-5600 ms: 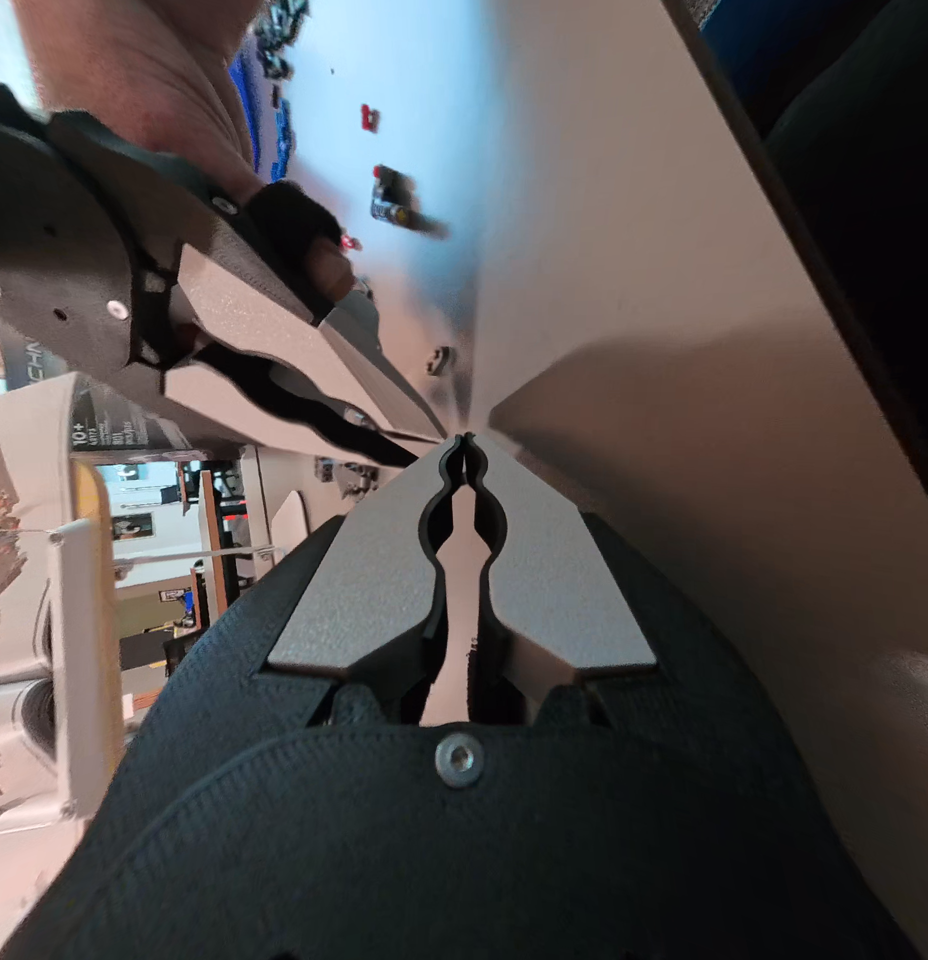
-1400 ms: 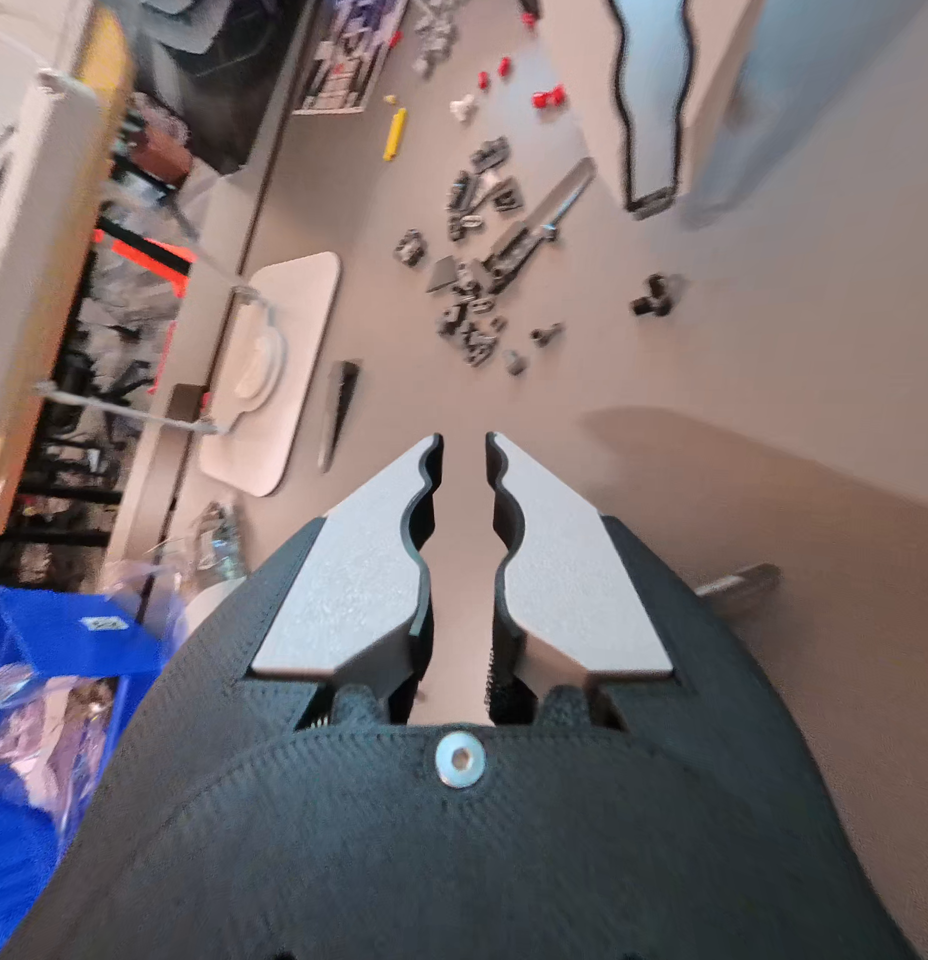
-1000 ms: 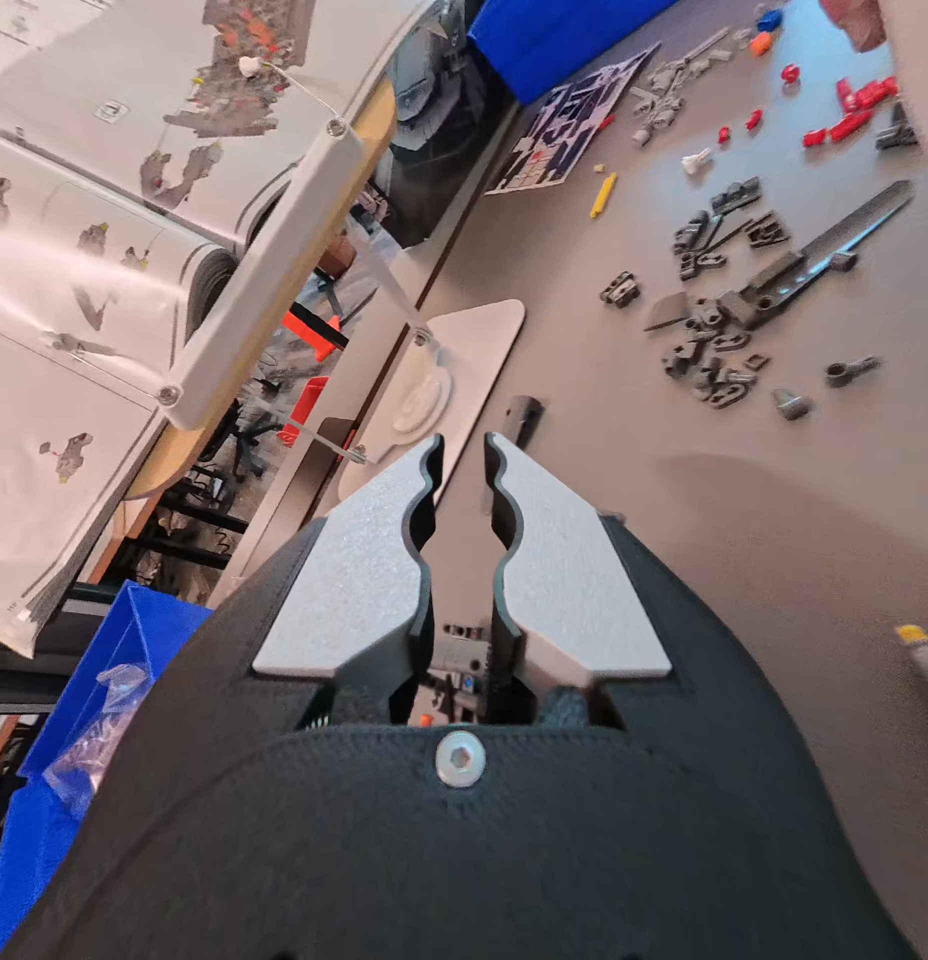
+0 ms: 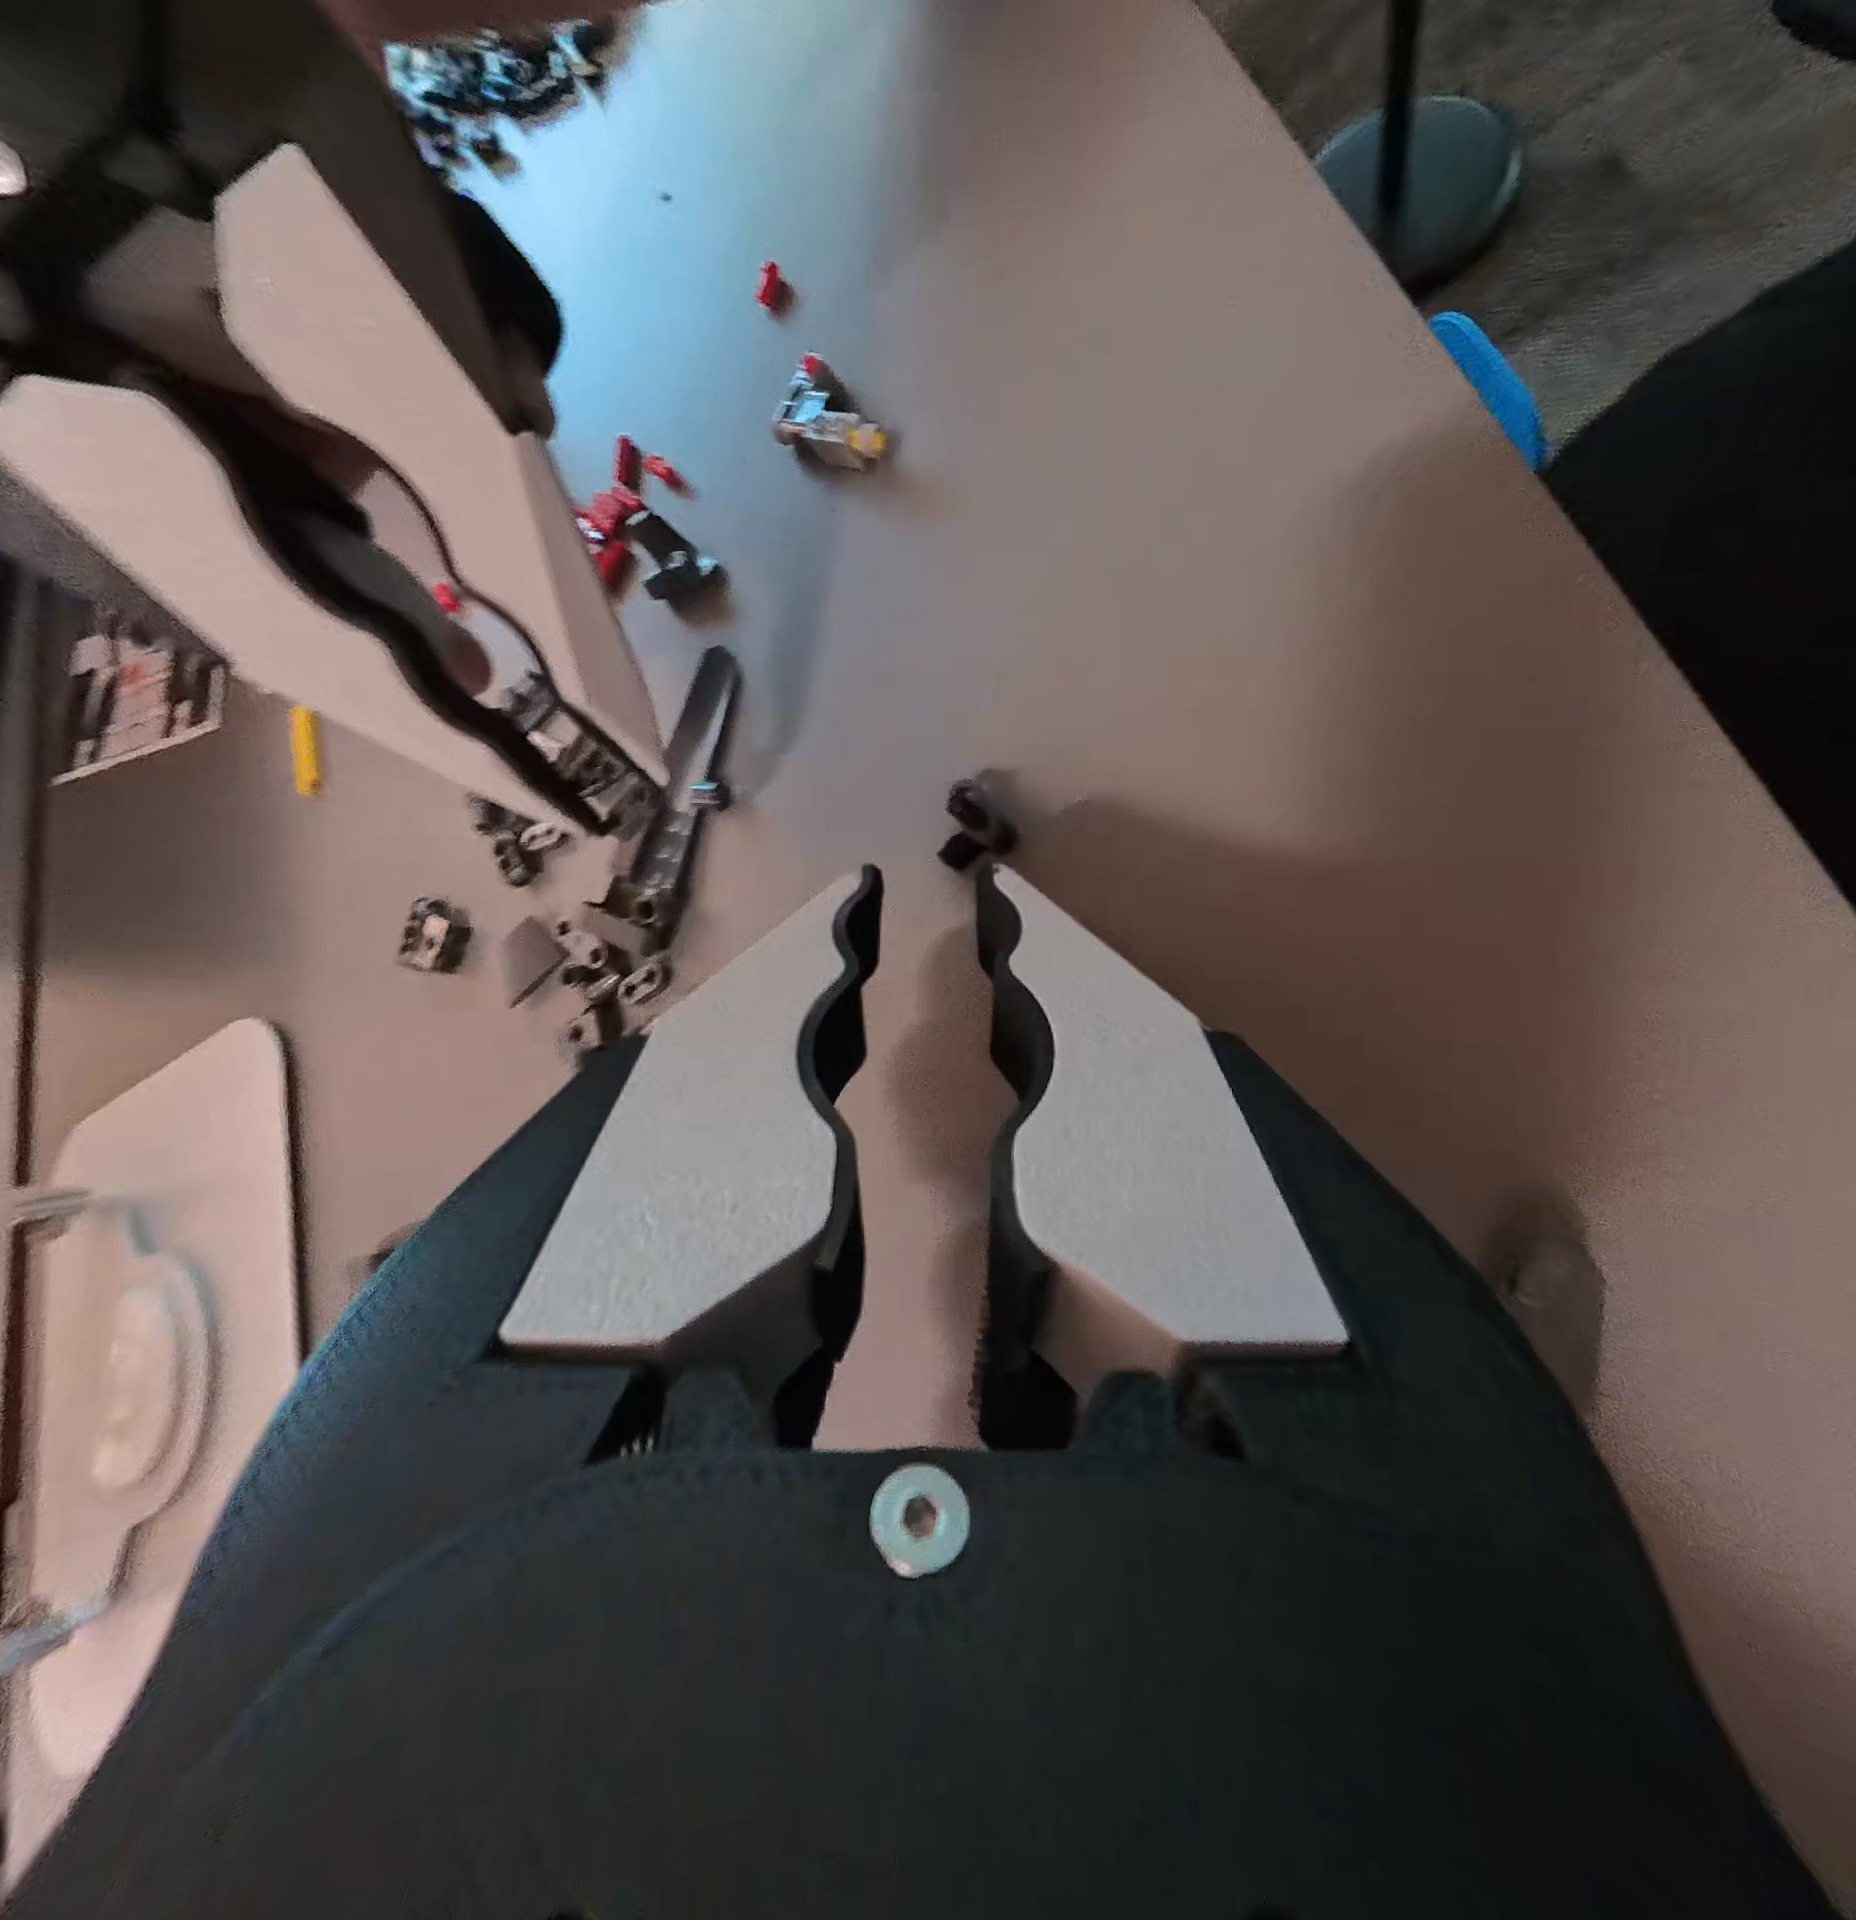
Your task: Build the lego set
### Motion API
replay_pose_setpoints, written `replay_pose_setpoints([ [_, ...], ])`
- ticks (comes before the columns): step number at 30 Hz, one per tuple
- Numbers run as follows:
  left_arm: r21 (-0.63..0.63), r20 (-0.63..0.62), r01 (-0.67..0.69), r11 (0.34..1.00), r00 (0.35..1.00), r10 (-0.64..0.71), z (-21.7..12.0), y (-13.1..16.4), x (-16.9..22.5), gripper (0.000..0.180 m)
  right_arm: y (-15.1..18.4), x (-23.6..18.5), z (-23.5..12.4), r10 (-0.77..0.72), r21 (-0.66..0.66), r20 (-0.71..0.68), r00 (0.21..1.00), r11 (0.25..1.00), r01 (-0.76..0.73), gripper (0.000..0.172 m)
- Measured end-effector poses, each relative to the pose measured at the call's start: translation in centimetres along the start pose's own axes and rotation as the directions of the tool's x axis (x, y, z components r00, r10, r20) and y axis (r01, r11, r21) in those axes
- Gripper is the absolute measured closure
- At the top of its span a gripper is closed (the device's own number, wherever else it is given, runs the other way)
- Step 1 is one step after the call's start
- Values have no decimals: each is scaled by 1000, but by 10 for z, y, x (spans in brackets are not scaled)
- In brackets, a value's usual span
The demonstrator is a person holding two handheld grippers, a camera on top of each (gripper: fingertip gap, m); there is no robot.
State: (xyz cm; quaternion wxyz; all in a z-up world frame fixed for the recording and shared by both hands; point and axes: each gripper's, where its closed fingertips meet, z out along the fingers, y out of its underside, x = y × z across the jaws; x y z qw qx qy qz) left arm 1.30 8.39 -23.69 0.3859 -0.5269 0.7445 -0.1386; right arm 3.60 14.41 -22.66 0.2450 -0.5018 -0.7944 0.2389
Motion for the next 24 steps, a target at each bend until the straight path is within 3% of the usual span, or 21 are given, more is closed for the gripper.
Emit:
replay_pose_setpoints([
  [7,-55,-82,-35,998,996,31,19,8,0,155,-1,-3,-4,6,28,-3,1000,1000,-6,161],
  [13,-44,-130,-36,998,991,30,25,3,3,161,-3,-5,-8,-4,44,-4,1000,999,4,160],
  [19,-81,-97,-26,996,995,18,33,5,5,179,-4,-7,-7,-9,42,-4,1000,999,9,161],
  [24,-103,-65,-17,995,998,10,33,4,5,178,-5,-6,-10,-9,54,-9,1000,999,9,161],
])
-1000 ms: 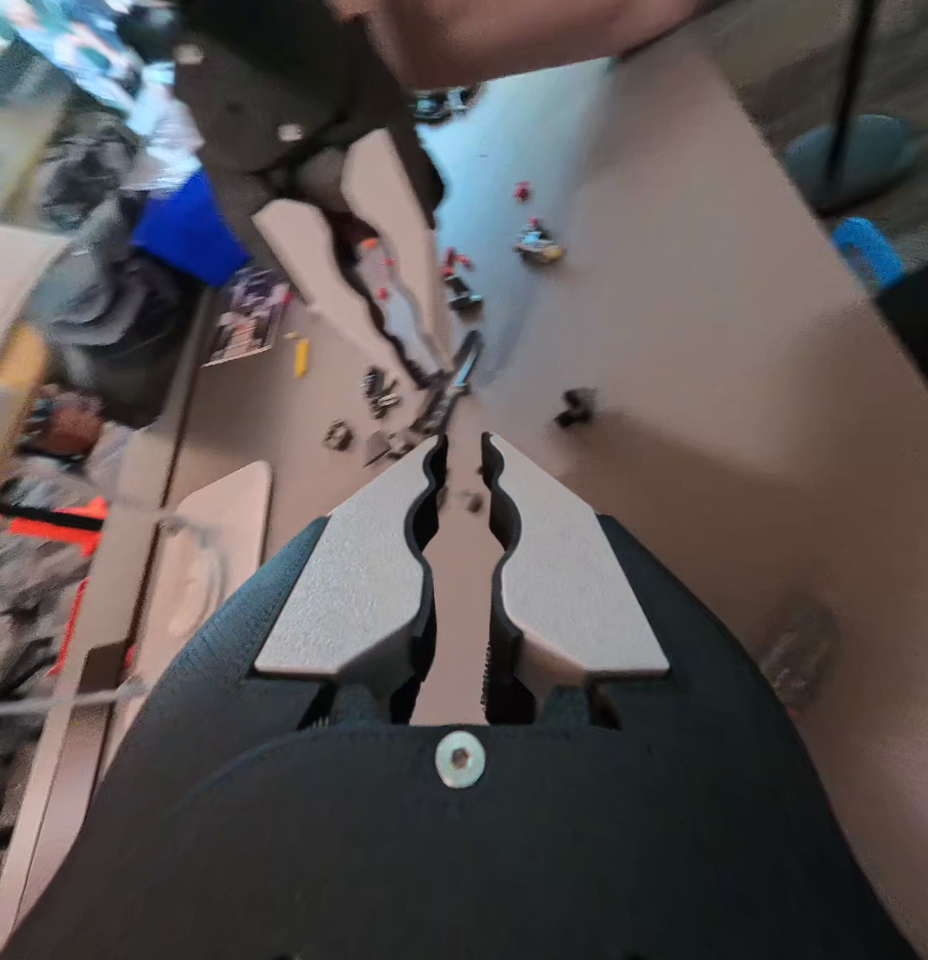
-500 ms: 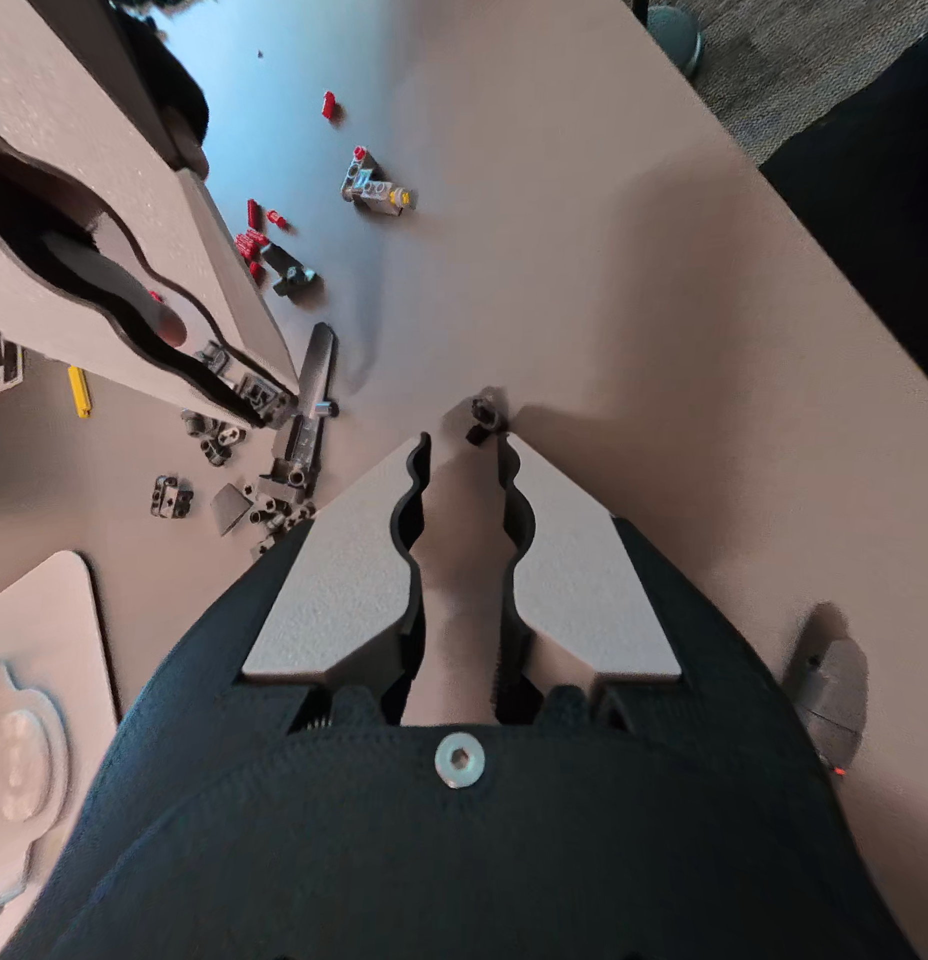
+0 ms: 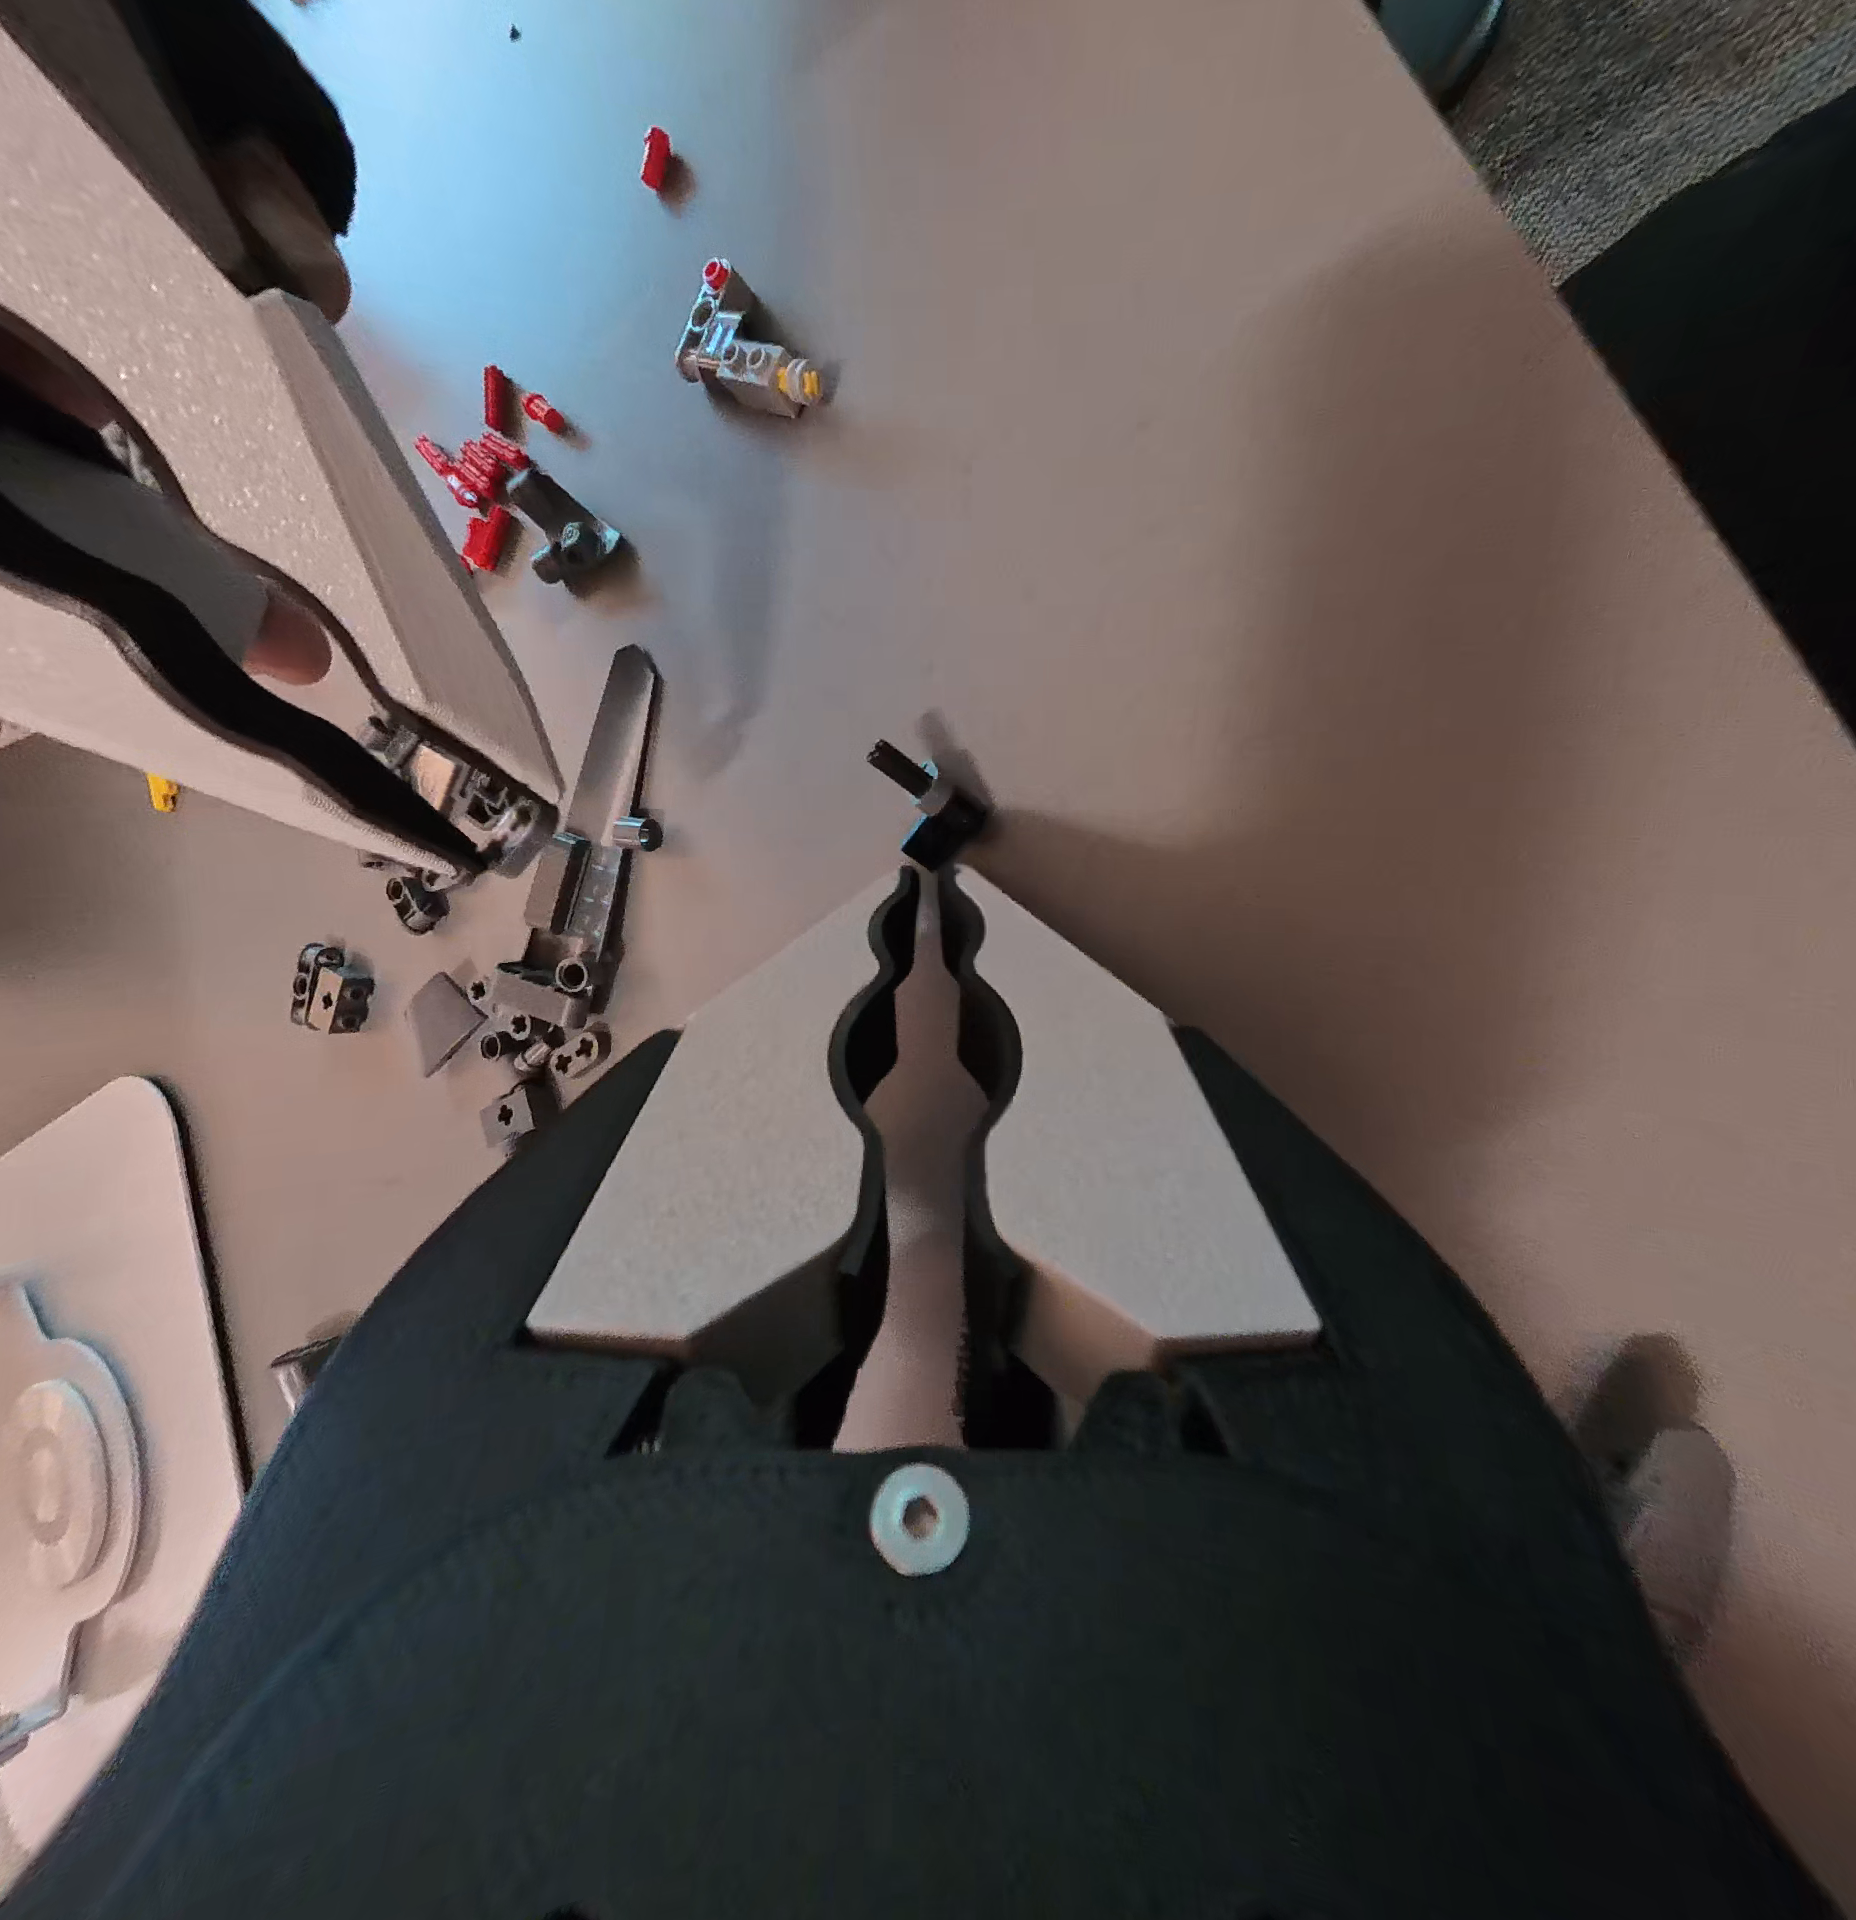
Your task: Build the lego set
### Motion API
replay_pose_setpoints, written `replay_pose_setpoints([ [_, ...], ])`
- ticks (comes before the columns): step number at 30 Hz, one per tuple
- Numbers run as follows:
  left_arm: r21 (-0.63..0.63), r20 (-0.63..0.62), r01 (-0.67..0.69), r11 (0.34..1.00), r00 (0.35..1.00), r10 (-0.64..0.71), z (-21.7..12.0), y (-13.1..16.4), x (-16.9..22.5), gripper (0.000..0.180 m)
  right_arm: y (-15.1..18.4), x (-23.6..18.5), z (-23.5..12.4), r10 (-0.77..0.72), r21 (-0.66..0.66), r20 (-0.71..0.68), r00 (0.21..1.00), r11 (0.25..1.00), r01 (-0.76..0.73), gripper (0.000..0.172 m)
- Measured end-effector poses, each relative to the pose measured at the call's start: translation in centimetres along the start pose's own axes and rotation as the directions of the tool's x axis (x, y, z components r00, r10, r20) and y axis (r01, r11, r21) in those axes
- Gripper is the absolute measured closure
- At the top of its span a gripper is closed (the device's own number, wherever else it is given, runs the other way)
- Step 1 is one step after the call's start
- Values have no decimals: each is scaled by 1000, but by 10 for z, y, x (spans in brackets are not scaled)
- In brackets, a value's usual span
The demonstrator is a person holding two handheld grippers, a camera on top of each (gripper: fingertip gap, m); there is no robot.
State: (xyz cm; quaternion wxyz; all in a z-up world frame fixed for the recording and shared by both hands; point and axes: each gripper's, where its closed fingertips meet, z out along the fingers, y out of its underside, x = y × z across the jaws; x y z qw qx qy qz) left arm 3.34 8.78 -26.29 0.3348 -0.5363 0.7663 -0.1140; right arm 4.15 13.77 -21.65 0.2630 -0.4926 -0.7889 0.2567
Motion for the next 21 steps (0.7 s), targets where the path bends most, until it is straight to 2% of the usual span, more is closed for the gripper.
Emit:
replay_pose_setpoints([
  [5,53,-51,48,997,998,-46,-8,-11,-1,162,0,-1,1,-3,-2,4,1000,1000,3,161],
  [8,25,-103,26,999,994,-23,-3,-9,-2,158,0,-1,1,-3,0,4,1000,1000,3,161],
  [15,34,-222,65,997,974,-56,7,-11,-3,164,1,0,0,1,3,5,1000,1000,-1,161],
  [21,12,-230,61,998,972,-57,12,-12,0,176,1,-1,-1,-2,7,8,1000,1000,2,161],
])
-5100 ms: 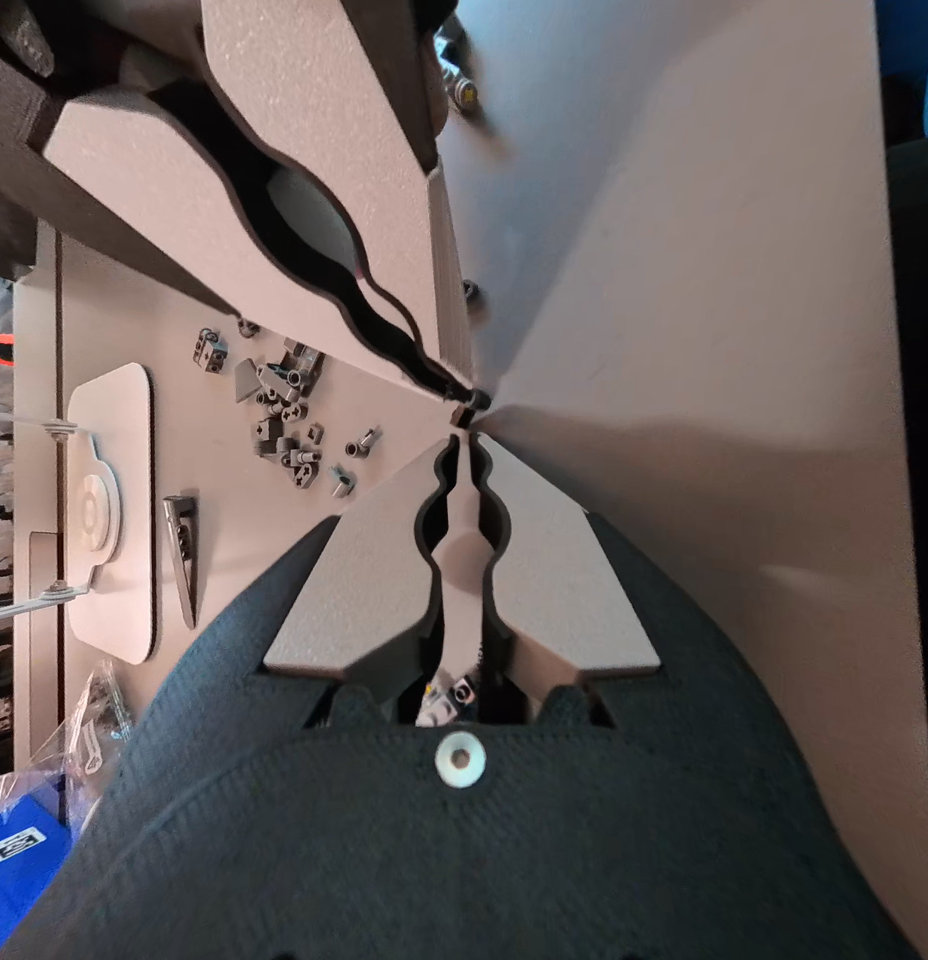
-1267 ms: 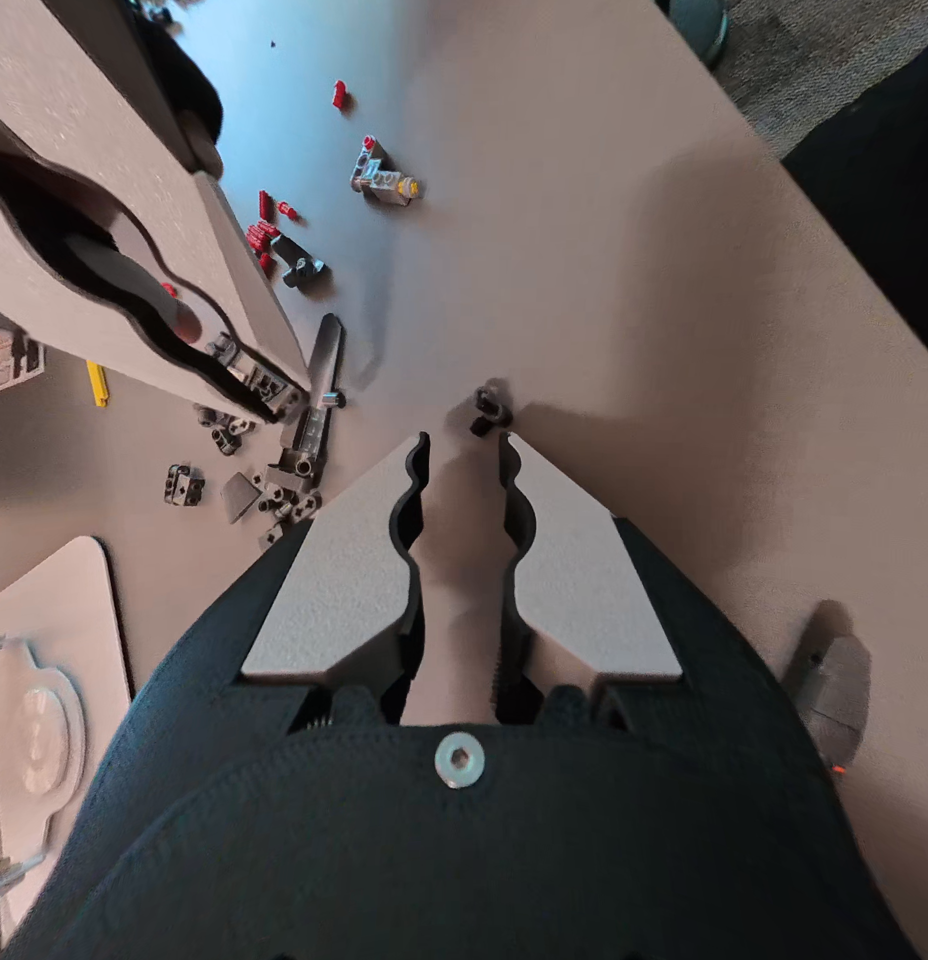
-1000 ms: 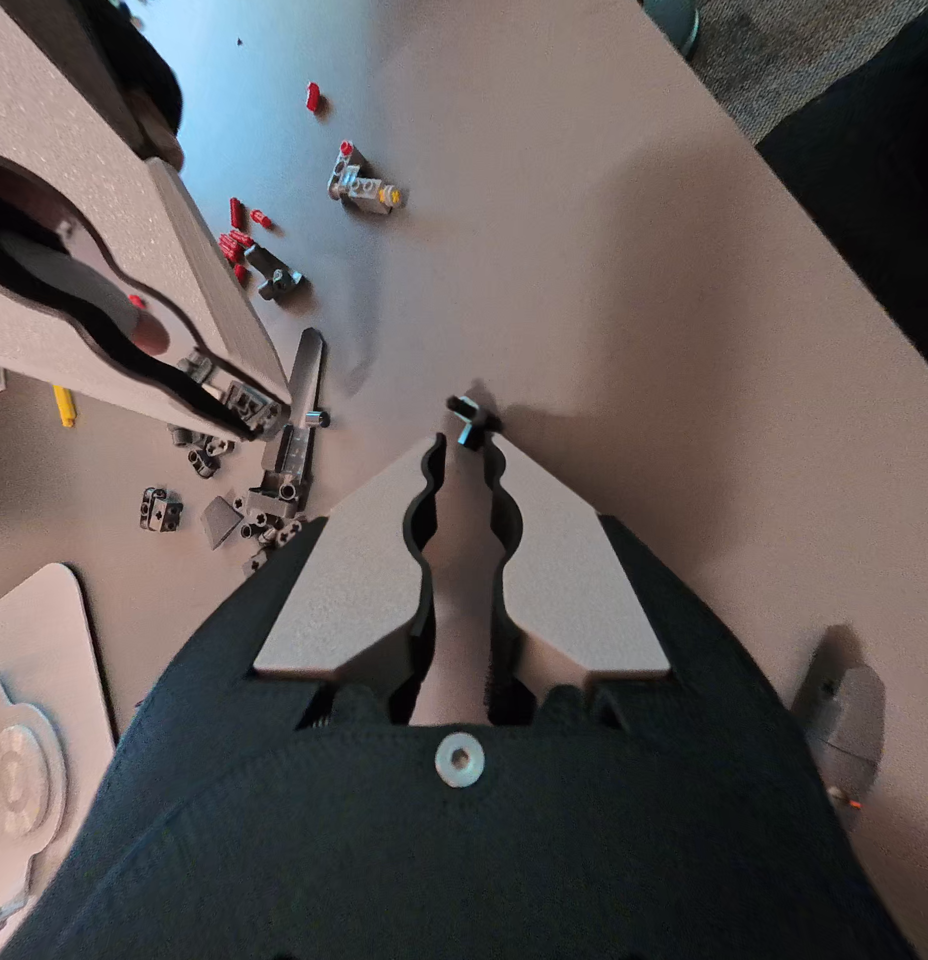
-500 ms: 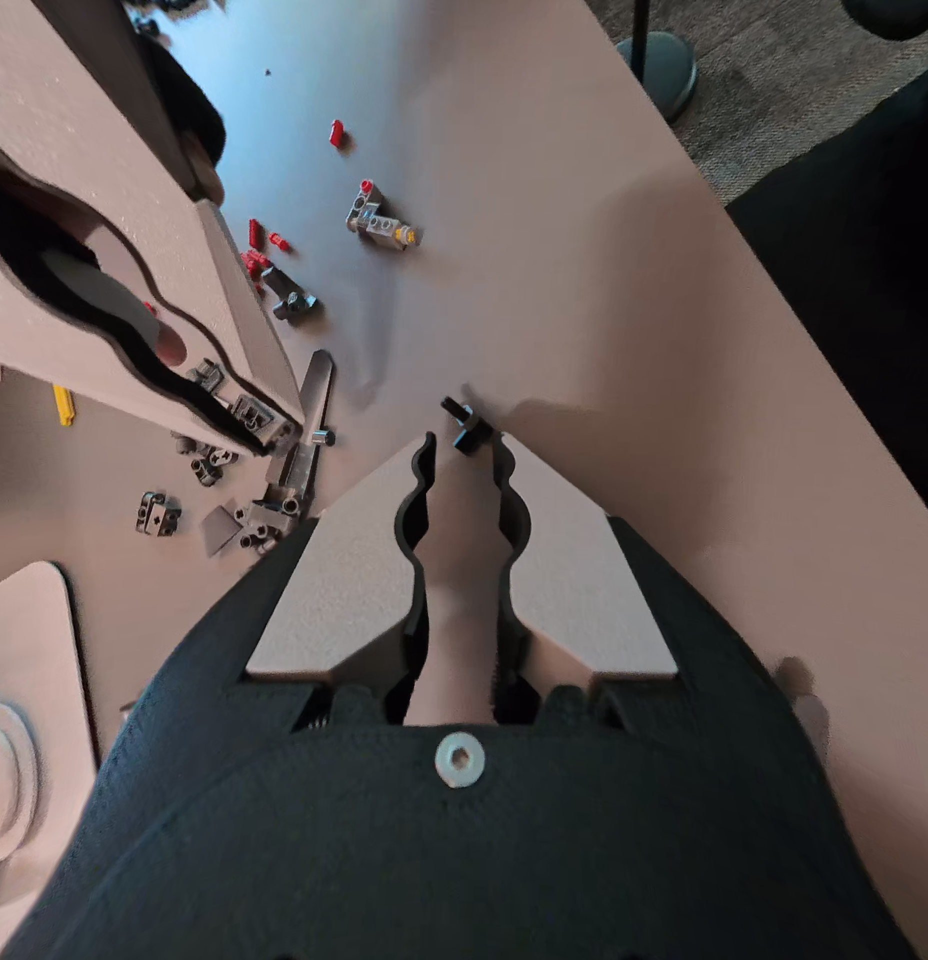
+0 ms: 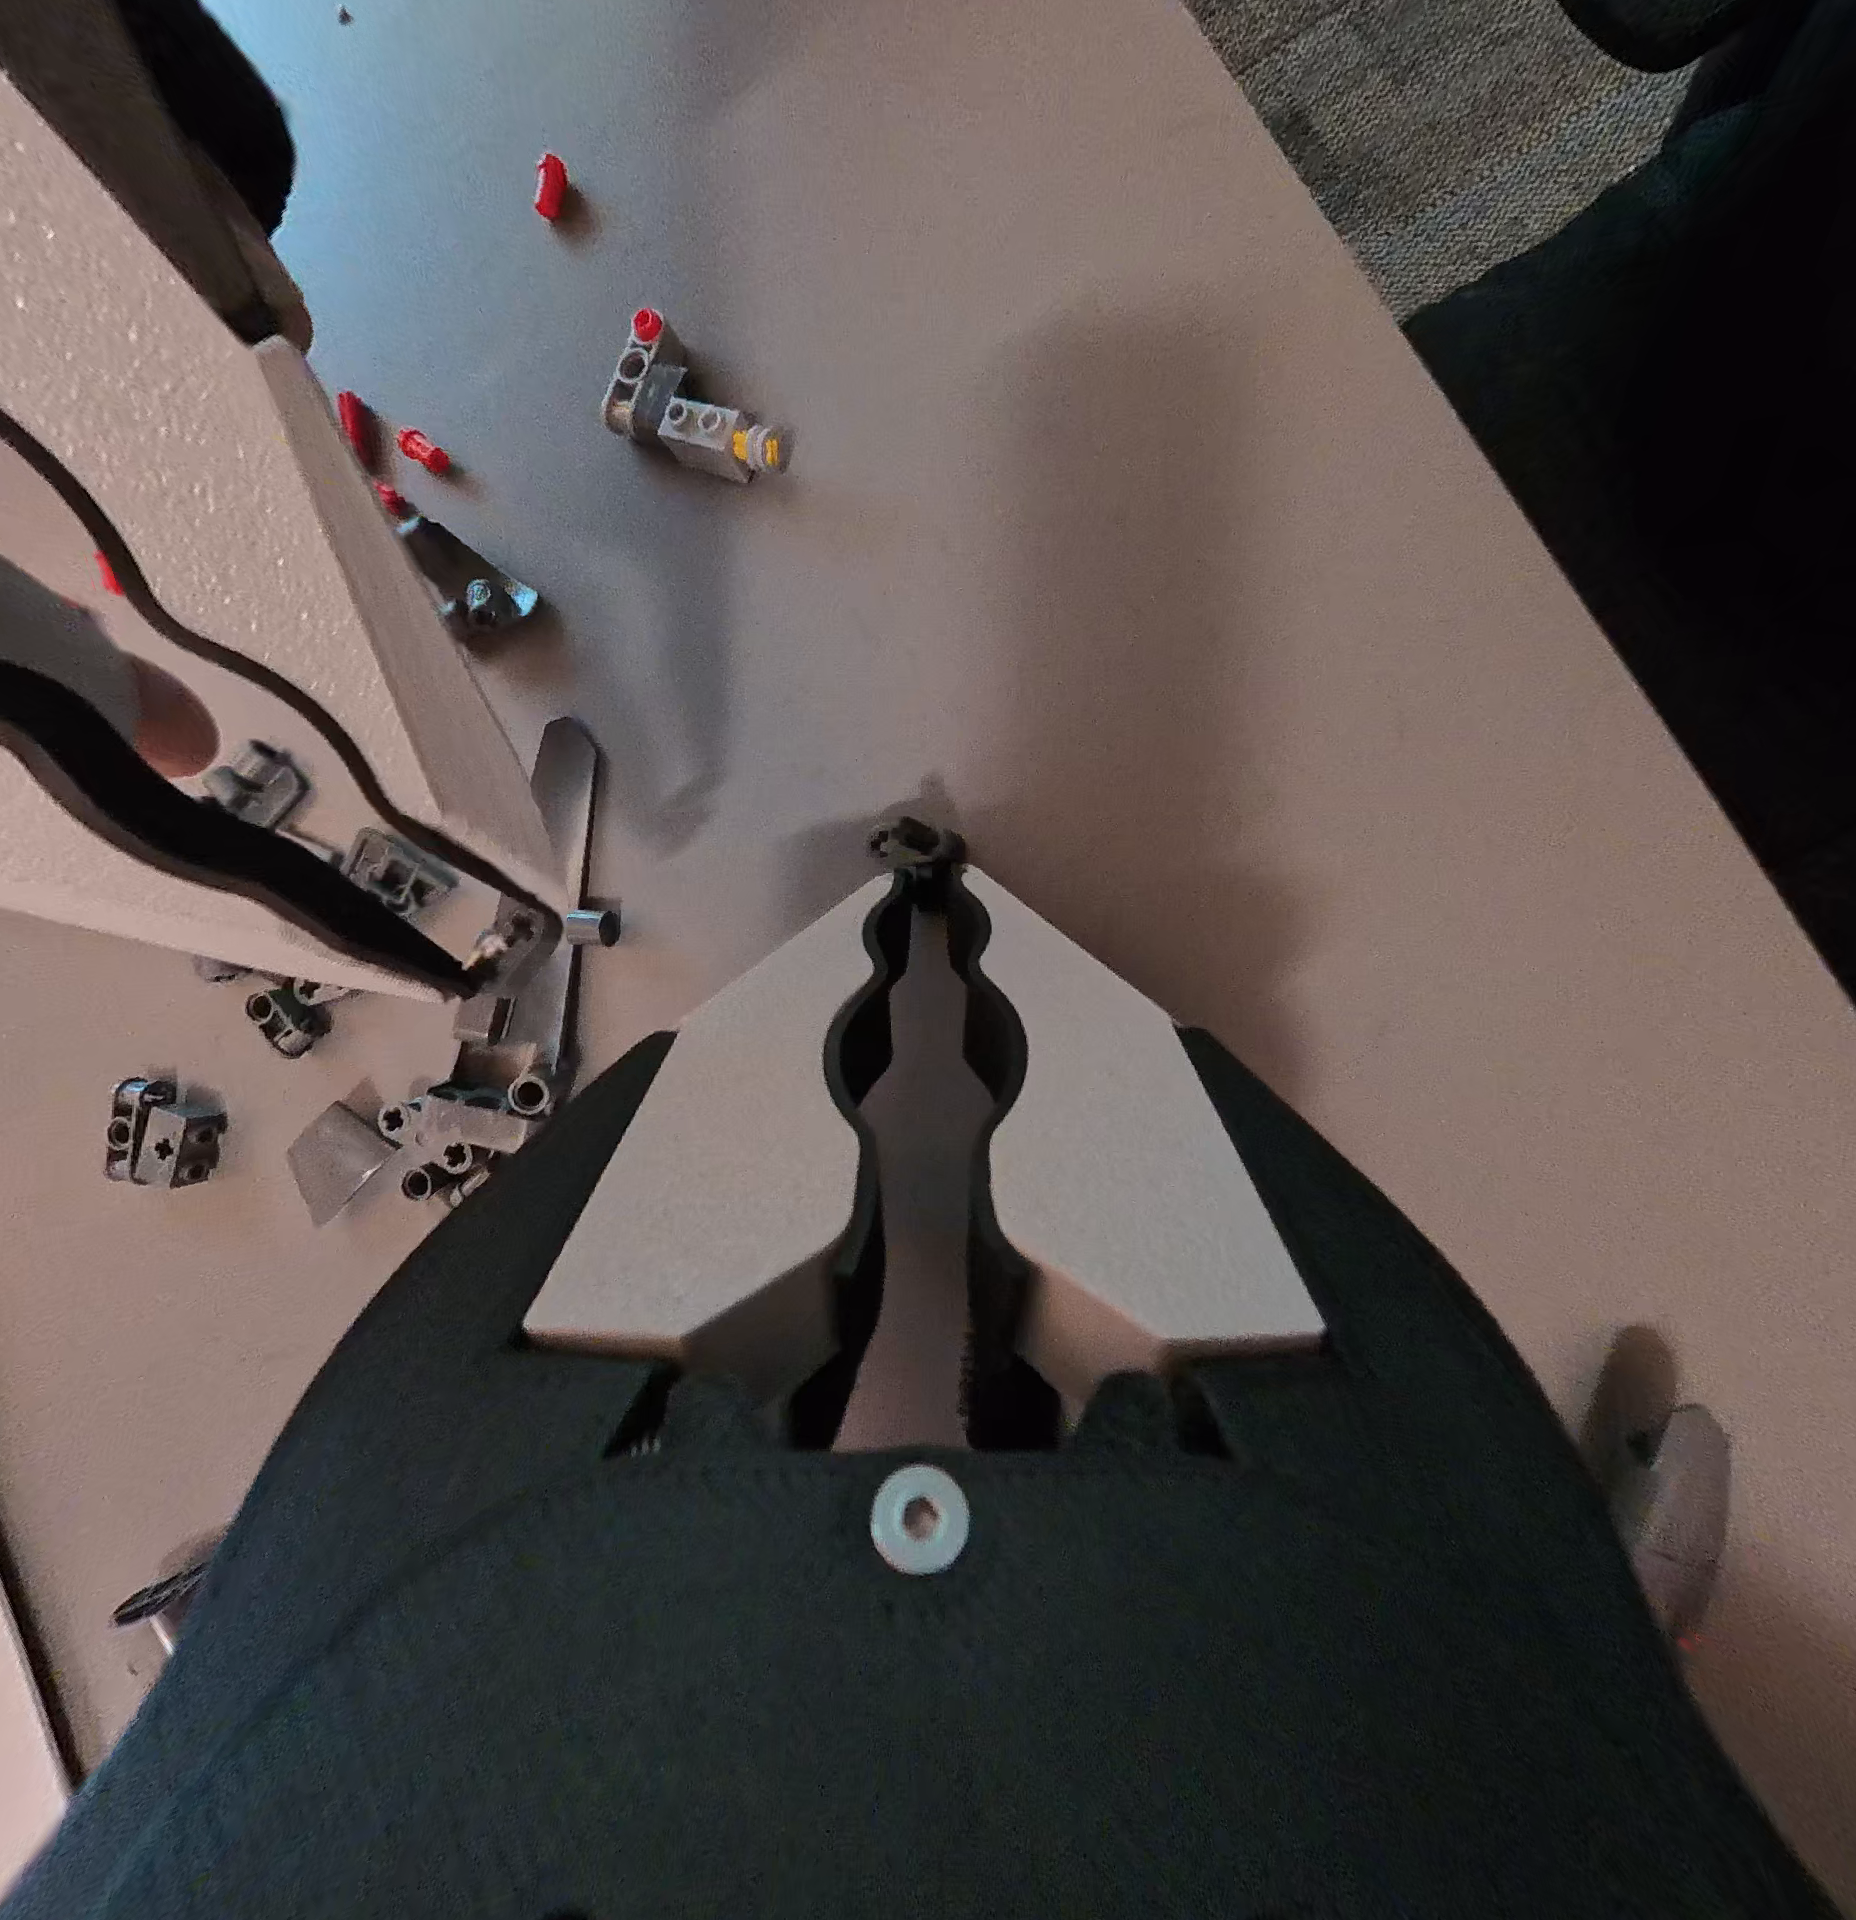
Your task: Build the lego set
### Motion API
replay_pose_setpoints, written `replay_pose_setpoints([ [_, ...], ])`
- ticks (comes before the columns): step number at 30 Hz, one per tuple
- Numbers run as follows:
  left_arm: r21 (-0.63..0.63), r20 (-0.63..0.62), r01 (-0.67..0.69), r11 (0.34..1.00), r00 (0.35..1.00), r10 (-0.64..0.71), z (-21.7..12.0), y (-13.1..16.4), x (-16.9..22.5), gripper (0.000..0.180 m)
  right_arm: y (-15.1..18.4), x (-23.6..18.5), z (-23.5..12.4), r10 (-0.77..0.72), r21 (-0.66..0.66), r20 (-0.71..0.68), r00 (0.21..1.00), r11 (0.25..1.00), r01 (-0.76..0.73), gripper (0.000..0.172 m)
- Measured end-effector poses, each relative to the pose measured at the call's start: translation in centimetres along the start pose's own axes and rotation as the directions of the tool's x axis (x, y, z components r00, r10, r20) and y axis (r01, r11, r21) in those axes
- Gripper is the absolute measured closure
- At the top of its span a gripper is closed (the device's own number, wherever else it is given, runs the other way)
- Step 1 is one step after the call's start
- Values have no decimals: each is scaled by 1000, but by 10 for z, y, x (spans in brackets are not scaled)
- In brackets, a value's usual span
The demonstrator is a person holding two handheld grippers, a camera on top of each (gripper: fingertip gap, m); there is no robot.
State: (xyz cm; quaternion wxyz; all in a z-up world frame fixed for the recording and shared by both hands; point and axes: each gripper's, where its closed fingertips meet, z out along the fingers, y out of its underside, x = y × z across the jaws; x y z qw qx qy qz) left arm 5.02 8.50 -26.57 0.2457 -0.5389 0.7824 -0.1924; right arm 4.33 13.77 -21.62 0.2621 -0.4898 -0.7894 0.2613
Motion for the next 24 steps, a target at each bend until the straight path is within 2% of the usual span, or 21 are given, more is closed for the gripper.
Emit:
replay_pose_setpoints([
  [3,-5,37,20,1000,999,-20,1,-1,0,177,0,1,-1,0,2,-5,1000,1000,0,161],
  [6,-42,179,94,995,980,-85,-1,5,-12,177,-1,1,-4,-4,6,-14,1000,1000,4,161],
  [8,-96,307,156,983,944,-120,-8,16,-22,177,-3,1,-5,-6,11,-17,1000,1000,6,161],
  [11,-97,355,217,971,919,-169,-10,19,-21,177,-2,1,-4,-7,8,-17,1000,1000,7,161],
  [12,-94,364,240,966,912,-191,-10,20,-21,177,-2,2,-4,-10,8,-21,1000,1000,11,172],
  [17,-81,364,340,937,885,-289,-10,21,-22,177,-1,5,-4,0,14,-32,999,1000,0,172],
  [24,-70,363,360,930,878,-312,-12,23,-22,177,5,6,-6,2,-21,-47,999,1000,-3,172],
])
